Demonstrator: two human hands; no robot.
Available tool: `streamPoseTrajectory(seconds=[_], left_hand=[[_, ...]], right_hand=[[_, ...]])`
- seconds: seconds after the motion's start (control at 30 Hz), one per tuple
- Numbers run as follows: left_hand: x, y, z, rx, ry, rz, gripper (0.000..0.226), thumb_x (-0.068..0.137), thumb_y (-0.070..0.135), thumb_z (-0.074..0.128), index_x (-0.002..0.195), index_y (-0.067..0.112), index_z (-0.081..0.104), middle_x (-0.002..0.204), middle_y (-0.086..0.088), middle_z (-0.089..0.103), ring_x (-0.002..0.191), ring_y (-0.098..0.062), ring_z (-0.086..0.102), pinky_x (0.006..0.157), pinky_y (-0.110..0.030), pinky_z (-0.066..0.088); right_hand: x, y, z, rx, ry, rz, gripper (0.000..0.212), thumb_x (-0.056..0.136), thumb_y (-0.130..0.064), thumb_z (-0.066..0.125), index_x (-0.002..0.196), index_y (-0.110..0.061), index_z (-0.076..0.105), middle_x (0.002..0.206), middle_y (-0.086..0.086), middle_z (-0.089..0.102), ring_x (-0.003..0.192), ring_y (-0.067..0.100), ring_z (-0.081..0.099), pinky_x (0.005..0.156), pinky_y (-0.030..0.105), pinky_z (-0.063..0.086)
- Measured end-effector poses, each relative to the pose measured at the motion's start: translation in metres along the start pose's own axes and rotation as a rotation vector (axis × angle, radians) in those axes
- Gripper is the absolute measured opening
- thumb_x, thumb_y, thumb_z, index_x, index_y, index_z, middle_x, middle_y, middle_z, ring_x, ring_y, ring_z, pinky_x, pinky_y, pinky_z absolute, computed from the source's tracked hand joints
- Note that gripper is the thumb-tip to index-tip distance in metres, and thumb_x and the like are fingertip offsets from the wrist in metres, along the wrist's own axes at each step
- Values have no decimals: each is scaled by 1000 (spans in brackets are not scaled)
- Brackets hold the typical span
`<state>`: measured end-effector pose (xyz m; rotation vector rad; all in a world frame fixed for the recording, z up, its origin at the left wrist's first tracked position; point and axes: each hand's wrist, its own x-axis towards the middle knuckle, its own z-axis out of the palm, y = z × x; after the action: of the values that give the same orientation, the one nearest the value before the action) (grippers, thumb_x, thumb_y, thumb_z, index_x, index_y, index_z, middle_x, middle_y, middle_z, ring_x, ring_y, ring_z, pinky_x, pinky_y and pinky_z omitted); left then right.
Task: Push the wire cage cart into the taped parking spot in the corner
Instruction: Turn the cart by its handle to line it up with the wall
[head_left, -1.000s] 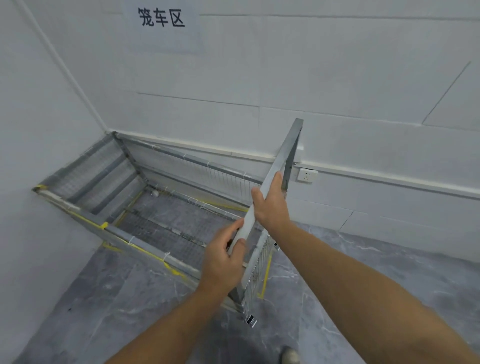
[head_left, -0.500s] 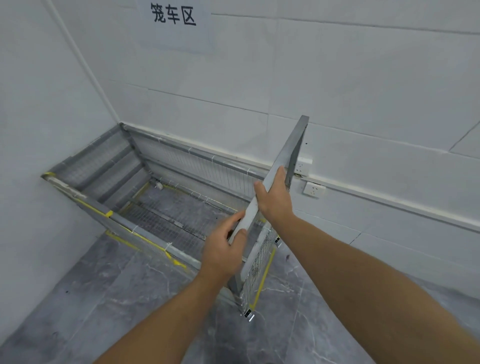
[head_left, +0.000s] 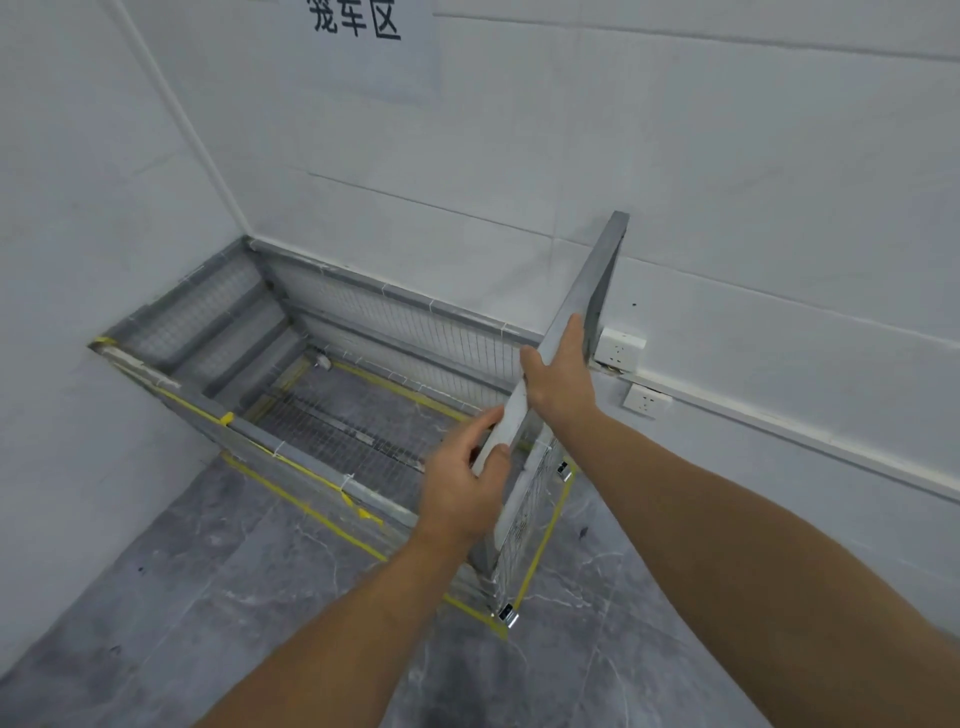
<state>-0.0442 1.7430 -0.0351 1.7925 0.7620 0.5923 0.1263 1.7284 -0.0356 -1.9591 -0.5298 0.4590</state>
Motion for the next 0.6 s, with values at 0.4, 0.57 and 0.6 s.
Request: streamPoseTrajectory(seconds=[0.4,0.57,0.6], left_hand=[[1,1,-5,2,-64,98,37,89,24,52,124,37,53,108,17,61,94,-6,61,75,-21,51],[-3,2,-10,96,-111,91,45,90,30,51,135,26,53,117,17,59,106,0,57,86,-26,50],[-2,3,-10,135,-108,108,45,90,31,51,135,24,53,118,15,60,107,-1,56,88,-29,50]], right_hand=[[5,6,3,-61,68,-51,79,98,-43,50,158,-18,5,166,2,15,149,23,21,120,46,25],[1,6,-5,-211,91,-110,71,93,-46,50,151,-14,22,158,9,27,146,31,22,115,52,28],[1,6,-6,-254,76,-128,72,95,-45,49,154,-18,17,163,9,18,150,30,13,118,52,22]])
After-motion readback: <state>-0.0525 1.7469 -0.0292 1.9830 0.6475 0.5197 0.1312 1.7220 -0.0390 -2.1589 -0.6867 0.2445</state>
